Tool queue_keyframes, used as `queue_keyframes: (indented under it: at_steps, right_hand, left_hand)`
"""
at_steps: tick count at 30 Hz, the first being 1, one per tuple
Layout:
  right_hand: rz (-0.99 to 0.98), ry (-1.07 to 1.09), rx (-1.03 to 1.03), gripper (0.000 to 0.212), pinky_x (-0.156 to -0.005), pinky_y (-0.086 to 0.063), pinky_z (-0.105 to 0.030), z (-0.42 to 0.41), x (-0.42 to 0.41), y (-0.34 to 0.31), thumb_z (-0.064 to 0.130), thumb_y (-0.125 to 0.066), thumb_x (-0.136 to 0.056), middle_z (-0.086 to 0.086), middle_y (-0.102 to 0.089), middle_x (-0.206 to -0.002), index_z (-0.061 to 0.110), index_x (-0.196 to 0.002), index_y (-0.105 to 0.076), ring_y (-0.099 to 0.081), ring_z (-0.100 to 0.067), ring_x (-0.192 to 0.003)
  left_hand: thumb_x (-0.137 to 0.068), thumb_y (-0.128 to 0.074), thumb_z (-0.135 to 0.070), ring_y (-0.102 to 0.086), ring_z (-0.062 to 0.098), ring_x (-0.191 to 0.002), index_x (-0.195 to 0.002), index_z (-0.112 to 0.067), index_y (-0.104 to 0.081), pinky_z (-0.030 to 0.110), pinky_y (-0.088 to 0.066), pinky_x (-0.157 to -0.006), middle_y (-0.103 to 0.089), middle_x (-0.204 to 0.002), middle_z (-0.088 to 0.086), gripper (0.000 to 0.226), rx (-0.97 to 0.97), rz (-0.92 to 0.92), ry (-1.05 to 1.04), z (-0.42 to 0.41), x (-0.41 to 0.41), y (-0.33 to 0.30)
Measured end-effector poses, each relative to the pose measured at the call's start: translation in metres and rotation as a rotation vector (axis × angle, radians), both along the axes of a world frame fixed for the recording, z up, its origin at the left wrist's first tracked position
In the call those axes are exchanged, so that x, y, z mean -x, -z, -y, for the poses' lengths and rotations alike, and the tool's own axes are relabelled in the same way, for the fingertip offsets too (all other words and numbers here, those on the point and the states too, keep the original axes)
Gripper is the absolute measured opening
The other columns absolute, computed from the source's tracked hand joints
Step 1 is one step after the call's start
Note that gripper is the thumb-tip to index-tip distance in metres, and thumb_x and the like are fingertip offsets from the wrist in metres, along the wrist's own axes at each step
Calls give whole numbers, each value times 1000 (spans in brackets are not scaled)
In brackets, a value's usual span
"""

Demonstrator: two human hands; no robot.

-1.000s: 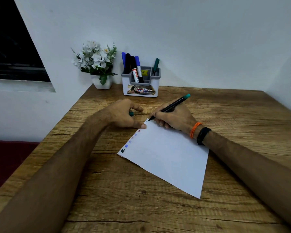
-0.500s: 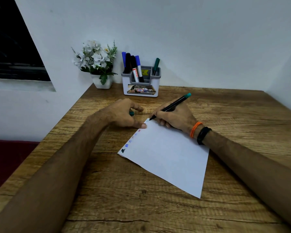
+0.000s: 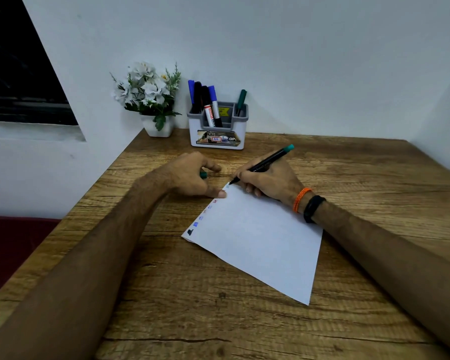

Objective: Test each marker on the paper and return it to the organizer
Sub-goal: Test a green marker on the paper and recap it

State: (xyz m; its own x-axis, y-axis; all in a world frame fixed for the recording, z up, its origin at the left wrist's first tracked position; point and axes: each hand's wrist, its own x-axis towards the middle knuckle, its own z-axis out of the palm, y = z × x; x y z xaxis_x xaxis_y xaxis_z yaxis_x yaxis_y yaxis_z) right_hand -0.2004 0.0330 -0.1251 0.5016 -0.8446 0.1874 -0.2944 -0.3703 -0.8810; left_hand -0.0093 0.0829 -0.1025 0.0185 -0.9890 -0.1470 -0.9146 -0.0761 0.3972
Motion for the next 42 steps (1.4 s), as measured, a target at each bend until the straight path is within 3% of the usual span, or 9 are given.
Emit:
queue_keyframes:
  at_steps: [10, 14, 18, 22, 24, 30, 33, 39, 42]
  right_hand:
    - [10, 4, -2, 13, -42, -44, -16, 4, -1, 3, 3, -64, -87, -6, -66, -58, 1, -84, -77, -54, -5, -40]
    - [131, -17, -65, 11, -45, -46, -20, 9, 0, 5, 2, -64, -89, -6, -68, -63, -2, -86, -74, -59, -11, -50]
    - [301, -70, -162, 4, -44, -46, -20, 10, 1, -2, 0, -65, -90, -5, -68, -65, 3, -92, -65, -61, -11, -52]
    - [389, -78, -176, 8, -45, -44, -21, 10, 3, -8, 9, -70, -89, -4, -65, -66, 7, -86, -63, -59, -12, -53]
    - [383, -64, -152, 10, -47, -44, -21, 11, 4, -9, 14, -73, -87, -2, -63, -66, 9, -84, -65, -57, -13, -55]
    - [440, -89, -250, 7, -48, -42, -20, 14, 7, -9, 21, -68, -91, -1, -69, -74, 14, -89, -70, -57, -12, -57]
    - [449, -120, -307, 19, -49, -41, -19, 17, 9, -9, 28, -61, -91, -3, -72, -81, 14, -96, -74, -58, -12, -58]
    - [435, -197, -361, 40, -50, -41, -20, 18, 11, -9, 32, -49, -81, -7, -75, -91, 12, -106, -73, -58, -12, -58]
    - [422, -219, -368, 33, -50, -41, -20, 18, 10, -8, 27, -51, -90, -11, -76, -102, 11, -110, -71, -60, -12, -57]
  left_hand:
    - [-68, -76, -56, -49, 19, -125, -137, -32, -50, 42, -41, -105, -44, -147, -3, 77, -9, -5, -6, 2, -1, 1]
    - [-69, -76, -54, -50, 18, -121, -136, -31, -51, 38, -42, -102, -47, -145, -1, 75, -5, -14, 2, -1, 0, -1]
    - [-77, -74, -43, -52, 13, -105, -128, -27, -57, 30, -42, -87, -57, -119, -2, 56, 58, -173, -15, -4, -4, -6]
    - [-91, -62, -16, -65, 11, -98, -114, -14, -57, 32, -49, -90, -70, -100, 1, 23, 167, -425, -38, -4, -8, -6]
    - [-94, -56, -6, -67, 8, -90, -107, -12, -57, 28, -49, -82, -73, -91, 0, 15, 220, -494, -26, -4, -8, -6]
    - [-90, -61, -7, -59, 12, -74, -98, -18, -68, 26, -49, -67, -67, -90, 4, 15, 357, -496, -1, -3, -6, -4]
    - [-90, -62, -6, -57, 11, -69, -101, -13, -68, 22, -50, -60, -67, -86, 7, 15, 380, -552, -14, -3, -3, -3]
    - [-88, -63, -4, -61, 13, -75, -99, -8, -66, 23, -51, -63, -69, -86, 6, 11, 394, -643, -27, 0, -5, -2]
    - [-89, -63, -4, -60, 4, -68, -101, -6, -66, 20, -51, -61, -69, -80, -1, 13, 399, -652, -19, 1, -2, -2]
